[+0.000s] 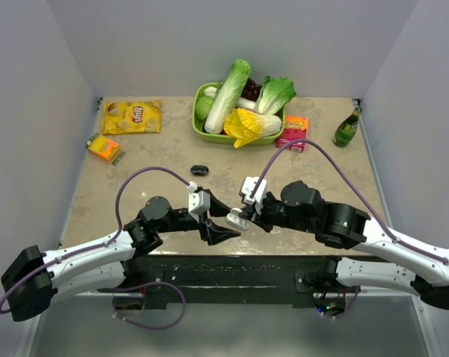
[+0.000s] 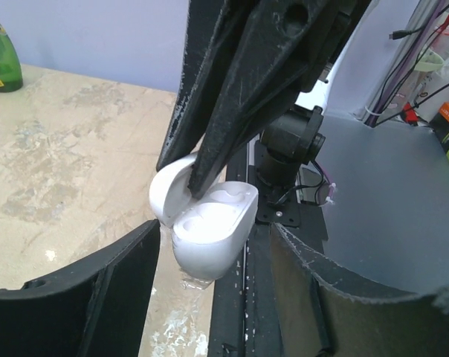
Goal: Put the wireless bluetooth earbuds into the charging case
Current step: Adjust the charging case.
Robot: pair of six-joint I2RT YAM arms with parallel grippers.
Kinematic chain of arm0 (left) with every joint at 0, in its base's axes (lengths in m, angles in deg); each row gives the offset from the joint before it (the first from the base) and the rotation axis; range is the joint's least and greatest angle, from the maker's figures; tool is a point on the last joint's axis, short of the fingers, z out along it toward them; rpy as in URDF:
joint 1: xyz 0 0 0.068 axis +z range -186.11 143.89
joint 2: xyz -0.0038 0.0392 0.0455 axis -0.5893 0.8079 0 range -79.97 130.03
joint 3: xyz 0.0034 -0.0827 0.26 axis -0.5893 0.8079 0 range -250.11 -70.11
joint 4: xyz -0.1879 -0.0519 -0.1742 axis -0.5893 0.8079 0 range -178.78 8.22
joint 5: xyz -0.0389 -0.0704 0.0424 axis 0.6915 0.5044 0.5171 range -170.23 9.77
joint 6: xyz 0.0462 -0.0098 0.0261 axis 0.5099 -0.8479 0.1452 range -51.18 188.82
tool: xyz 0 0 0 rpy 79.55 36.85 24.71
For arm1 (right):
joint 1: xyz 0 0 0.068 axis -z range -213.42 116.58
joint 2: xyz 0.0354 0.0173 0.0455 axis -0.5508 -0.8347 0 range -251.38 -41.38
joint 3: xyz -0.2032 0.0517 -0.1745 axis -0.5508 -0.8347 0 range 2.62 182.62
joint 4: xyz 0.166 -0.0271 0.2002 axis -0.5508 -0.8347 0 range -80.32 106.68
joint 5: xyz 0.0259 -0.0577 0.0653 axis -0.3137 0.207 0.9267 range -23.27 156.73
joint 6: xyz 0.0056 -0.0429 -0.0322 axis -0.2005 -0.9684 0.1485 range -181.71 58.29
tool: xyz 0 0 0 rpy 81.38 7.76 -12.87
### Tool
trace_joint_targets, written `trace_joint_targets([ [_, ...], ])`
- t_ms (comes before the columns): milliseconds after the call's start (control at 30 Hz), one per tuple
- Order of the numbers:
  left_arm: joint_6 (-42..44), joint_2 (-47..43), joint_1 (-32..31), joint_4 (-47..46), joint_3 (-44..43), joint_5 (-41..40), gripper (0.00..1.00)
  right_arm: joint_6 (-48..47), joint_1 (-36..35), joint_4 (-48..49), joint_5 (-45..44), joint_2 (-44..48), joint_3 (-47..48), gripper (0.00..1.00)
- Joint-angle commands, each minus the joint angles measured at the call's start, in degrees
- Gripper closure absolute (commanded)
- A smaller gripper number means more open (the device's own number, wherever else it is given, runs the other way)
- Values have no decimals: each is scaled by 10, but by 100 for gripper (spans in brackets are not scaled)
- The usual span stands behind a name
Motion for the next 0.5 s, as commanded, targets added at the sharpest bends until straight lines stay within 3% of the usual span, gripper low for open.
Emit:
trace_joint_targets([
  [0, -22, -3, 15, -46, 2, 16, 37, -13, -10, 6, -22, -5, 26, 100],
  [300, -33, 18, 27, -69, 7, 35, 50, -13, -13, 7, -28, -5, 24, 100],
  [467, -34, 24, 28, -67, 7, 38, 46, -13, -13, 11, -30, -3, 24, 100],
])
